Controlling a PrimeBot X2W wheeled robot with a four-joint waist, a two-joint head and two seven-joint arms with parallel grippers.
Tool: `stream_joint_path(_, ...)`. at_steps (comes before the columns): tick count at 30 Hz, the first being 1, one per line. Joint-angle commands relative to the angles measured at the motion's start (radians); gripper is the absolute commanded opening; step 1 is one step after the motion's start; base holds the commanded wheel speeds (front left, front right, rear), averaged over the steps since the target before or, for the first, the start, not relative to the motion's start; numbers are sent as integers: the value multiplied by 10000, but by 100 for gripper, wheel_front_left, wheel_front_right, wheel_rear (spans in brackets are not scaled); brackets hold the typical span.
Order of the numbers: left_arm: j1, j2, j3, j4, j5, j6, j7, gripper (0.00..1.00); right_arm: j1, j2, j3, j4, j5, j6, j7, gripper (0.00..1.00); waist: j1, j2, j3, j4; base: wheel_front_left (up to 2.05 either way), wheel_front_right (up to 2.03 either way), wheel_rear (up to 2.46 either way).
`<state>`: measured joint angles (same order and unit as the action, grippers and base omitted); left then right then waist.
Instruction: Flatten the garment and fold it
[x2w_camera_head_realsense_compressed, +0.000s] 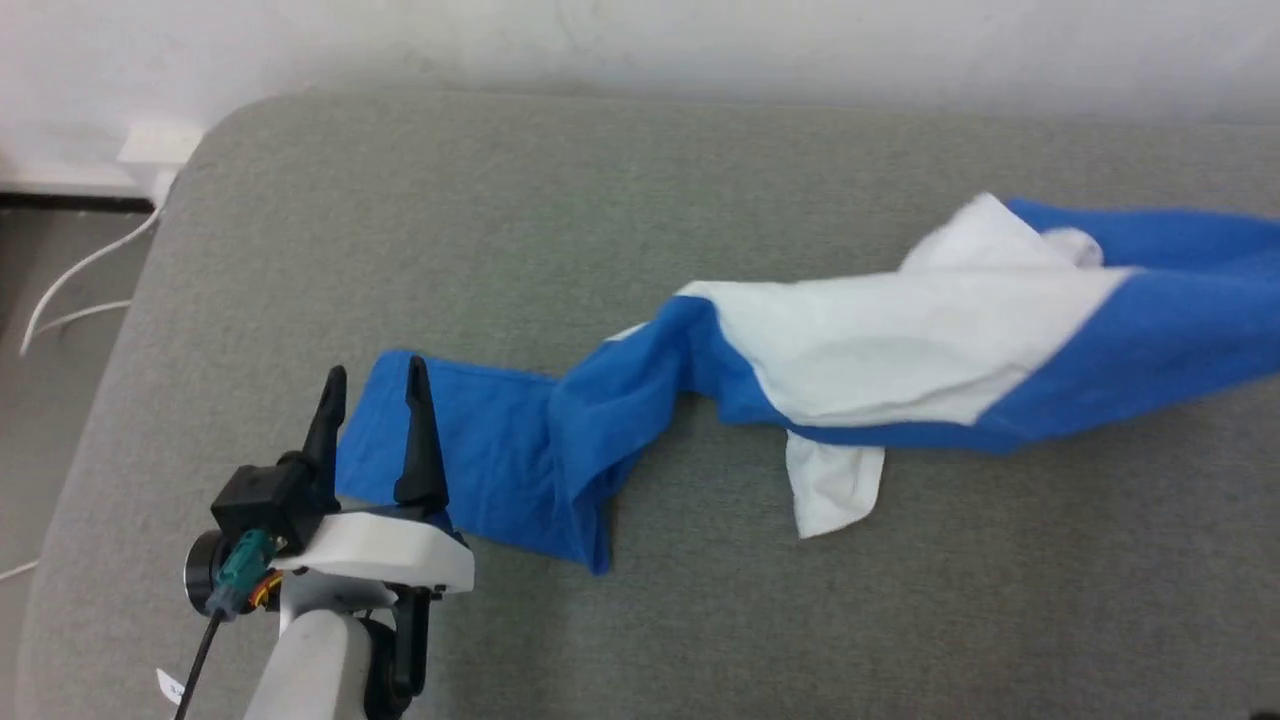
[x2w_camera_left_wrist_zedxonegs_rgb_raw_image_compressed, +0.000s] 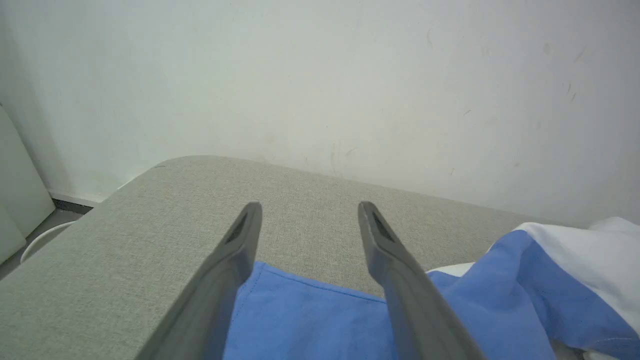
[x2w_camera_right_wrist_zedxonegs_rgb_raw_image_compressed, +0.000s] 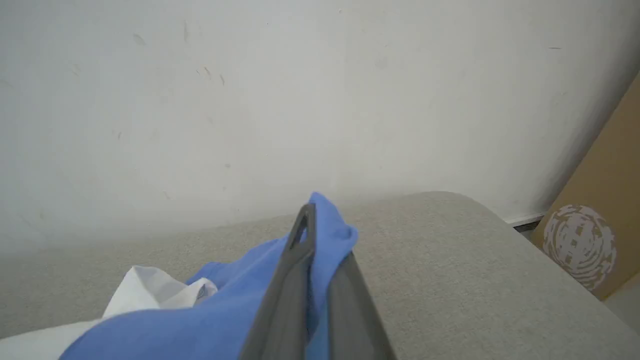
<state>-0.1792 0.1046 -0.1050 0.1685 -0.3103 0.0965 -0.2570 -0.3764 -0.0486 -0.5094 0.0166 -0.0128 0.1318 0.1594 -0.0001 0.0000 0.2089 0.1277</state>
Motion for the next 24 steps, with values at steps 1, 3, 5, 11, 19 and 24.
stream_joint_path(1,129,-36,15,23,76,-70,-47,100,349,-18,-218,-81,197,-11,137,0,1,0,-312,-502,0,0,0)
stream_joint_path(3,140,-42,2,57,114,-112,-47,100,898,-18,-613,13,501,-11,480,0,1,0,-342,-694,0,0,0)
stream_joint_path(5,131,-43,-35,110,149,-151,-47,100,1412,-18,-874,334,737,-11,896,0,1,0,-361,-849,0,0,0)
stream_joint_path(11,100,-3,-41,209,183,-199,-47,100,2398,-17,-1066,1758,1062,-11,2239,0,1,0,-427,-1269,0,0,0)
stream_joint_path(19,109,-5,-150,288,220,-238,-47,100,2746,-17,-607,1142,880,-11,867,100,1,0,-601,-1576,0,0,0)
stream_joint_path(24,100,-20,-446,357,262,-474,-47,100,3205,-17,740,161,778,-11,-1075,100,1,0,-800,-1626,0,0,0)
